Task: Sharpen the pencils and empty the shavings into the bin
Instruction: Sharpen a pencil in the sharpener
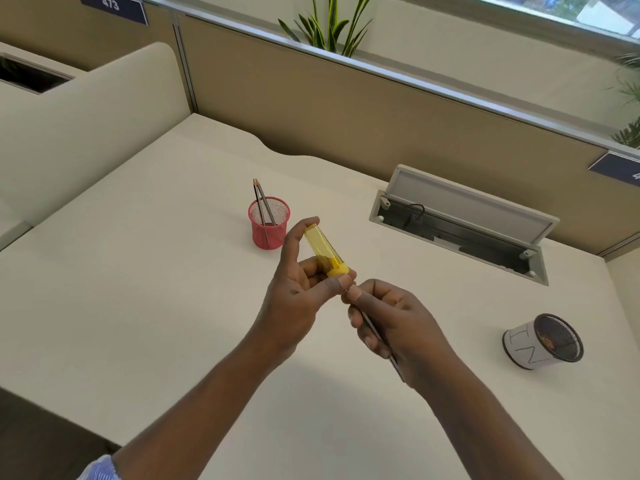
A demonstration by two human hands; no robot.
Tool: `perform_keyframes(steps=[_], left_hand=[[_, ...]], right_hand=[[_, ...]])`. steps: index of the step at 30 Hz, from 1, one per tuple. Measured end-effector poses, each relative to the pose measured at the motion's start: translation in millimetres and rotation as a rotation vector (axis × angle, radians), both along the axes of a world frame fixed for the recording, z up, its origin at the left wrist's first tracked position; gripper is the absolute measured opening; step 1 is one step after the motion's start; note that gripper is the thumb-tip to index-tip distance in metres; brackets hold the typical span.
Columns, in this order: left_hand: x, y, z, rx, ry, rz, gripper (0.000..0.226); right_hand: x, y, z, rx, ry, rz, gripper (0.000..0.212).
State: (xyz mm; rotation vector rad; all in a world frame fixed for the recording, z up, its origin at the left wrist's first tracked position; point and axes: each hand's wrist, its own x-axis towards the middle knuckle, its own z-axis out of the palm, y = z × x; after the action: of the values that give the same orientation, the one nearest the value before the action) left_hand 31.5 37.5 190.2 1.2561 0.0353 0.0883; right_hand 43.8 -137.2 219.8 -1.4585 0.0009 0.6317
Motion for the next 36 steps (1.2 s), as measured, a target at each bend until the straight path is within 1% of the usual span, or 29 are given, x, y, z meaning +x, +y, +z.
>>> perform_keyframes(steps=[1, 2, 3, 6, 7, 9, 12, 14, 15, 17, 20, 22, 23, 24, 26, 27, 28, 29, 31, 33, 34, 36], left_hand=[[0, 1, 1, 0.015, -0.003, -0.002, 0.083], [0, 1, 1, 0.037, -0.004, 0.012, 0.082], [-1, 0, 1, 0.064, -0.002, 0.041, 0.081], [-3, -8, -1, 0.161, 0.029, 0.173, 0.078], [-4, -11, -1, 0.194, 0.039, 0.215, 0.078], [-5, -16, -3, 0.245, 0.054, 0.278, 0.079], [-6, -22, -5, 0.276, 0.078, 0.324, 0.081], [-6, -24, -5, 0.298, 0.085, 0.333, 0.080], [-6, -24, -4, 0.302, 0.080, 0.328, 0.080], [-6, -22, -2, 0.297, 0.065, 0.295, 0.079], [-4, -17, 3, 0.232, 0.037, 0.199, 0.077], [-3, -13, 6, 0.181, 0.014, 0.129, 0.079], [-2, -10, 7, 0.174, 0.002, 0.099, 0.080], [-2, -9, 8, 0.173, -0.010, 0.076, 0.081], [-2, -8, 10, 0.193, -0.018, 0.070, 0.082], [-2, -7, 10, 0.208, -0.012, 0.089, 0.081], [-3, -8, 10, 0.225, 0.000, 0.117, 0.080], [-3, -8, 10, 0.242, 0.014, 0.149, 0.079], [-5, -12, 8, 0.283, 0.039, 0.217, 0.078], [-6, -15, 7, 0.313, 0.069, 0.283, 0.079], [-6, -17, 6, 0.317, 0.085, 0.307, 0.079], [-6, -20, 4, 0.318, 0.110, 0.332, 0.078]], right_hand=[[1, -1, 3, -0.010, 0.008, 0.026, 0.030], [2, 0, 3, -0.056, -0.026, 0.038, 0.027], [3, 2, 4, -0.144, -0.101, 0.034, 0.024], [-3, 8, 0, -0.505, -0.464, -0.050, 0.015], [-6, 11, -2, -0.583, -0.587, -0.093, 0.012], [-13, 16, -5, -0.660, -0.745, -0.149, 0.002], [-17, 17, -13, -0.724, -0.885, -0.188, 0.006], [-16, 15, -16, -0.726, -0.939, -0.189, 0.011], [-15, 13, -16, -0.690, -0.925, -0.185, 0.012], [-11, 9, -16, -0.550, -0.788, -0.164, 0.011], [0, -1, -13, -0.265, -0.419, -0.081, 0.016], [5, -7, -10, -0.064, -0.148, -0.013, 0.025], [6, -9, -9, 0.010, -0.057, 0.020, 0.031], [7, -10, -8, 0.064, -0.004, 0.047, 0.032], [6, -9, -7, 0.094, 0.013, 0.071, 0.029], [6, -7, -6, 0.053, -0.027, 0.066, 0.028], [5, -5, -5, -0.028, -0.102, 0.053, 0.027], [4, -3, -4, -0.146, -0.209, 0.035, 0.022], [1, 0, -3, -0.434, -0.487, 0.010, 0.011], [-4, 4, -4, -0.644, -0.705, 0.002, 0.003], [-8, 6, -4, -0.709, -0.772, -0.020, 0.009], [-14, 10, -9, -0.742, -0.849, -0.114, 0.013]])
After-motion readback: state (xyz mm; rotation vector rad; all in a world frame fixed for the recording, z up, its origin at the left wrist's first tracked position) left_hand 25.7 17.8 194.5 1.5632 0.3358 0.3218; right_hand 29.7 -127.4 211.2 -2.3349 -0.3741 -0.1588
